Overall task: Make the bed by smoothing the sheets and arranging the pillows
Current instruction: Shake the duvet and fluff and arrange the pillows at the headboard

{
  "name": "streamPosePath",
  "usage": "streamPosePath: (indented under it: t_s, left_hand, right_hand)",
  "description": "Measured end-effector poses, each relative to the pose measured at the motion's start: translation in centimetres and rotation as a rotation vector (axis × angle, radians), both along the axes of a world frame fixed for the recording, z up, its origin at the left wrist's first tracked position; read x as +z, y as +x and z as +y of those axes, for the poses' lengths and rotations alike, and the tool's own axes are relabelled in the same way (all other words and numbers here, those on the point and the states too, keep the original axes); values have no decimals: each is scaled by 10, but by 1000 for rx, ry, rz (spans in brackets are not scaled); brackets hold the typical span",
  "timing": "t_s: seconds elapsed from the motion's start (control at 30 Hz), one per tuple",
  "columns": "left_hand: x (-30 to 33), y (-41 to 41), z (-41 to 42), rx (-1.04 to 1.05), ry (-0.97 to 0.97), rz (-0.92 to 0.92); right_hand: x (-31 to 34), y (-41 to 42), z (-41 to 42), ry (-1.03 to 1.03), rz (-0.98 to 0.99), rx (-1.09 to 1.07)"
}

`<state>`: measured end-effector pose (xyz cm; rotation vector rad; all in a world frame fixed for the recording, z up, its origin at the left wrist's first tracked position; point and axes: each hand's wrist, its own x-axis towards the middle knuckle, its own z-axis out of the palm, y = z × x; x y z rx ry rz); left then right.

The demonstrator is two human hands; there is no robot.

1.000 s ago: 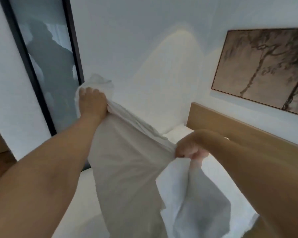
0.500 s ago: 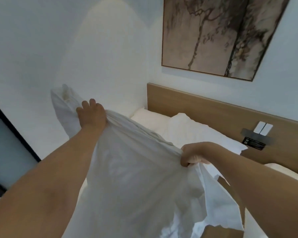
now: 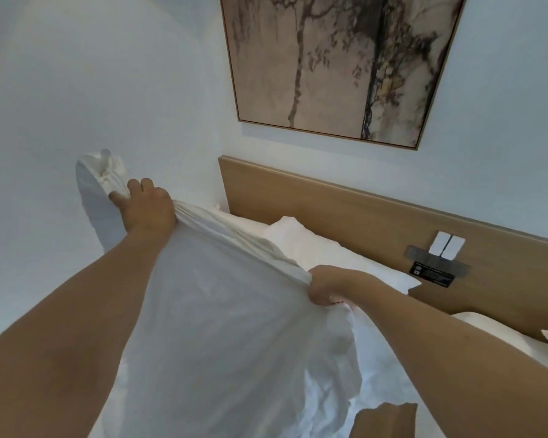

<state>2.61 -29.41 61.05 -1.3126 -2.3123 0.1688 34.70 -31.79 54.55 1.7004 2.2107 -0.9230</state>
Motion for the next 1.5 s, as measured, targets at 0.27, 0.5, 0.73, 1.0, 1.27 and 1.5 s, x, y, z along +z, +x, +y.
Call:
streamPosePath:
  t_s: [0.27, 0.5, 0.73, 1.0, 1.27, 1.5]
  left_hand:
    - [-45, 82, 249, -79, -1, -4]
    - [-161, 168, 461, -195, -53, 29]
    - [-475, 304, 433, -223, -375, -612]
    - [-615, 410, 317, -108, -876, -745]
    - [-593, 437, 339, -273, -958, -727]
    - [-599, 430, 276, -213, -896, -1140]
  right_hand:
    - [-38, 85, 232, 15, 39, -43]
    - [-158, 173, 446, 100, 63, -105]
    - [-457, 275, 500, -216, -31, -388]
    - [-559, 285, 482, -221, 141, -1042]
    - [-538, 301, 464, -131, 719, -1354]
    - [-522, 297, 427, 12, 351, -1077]
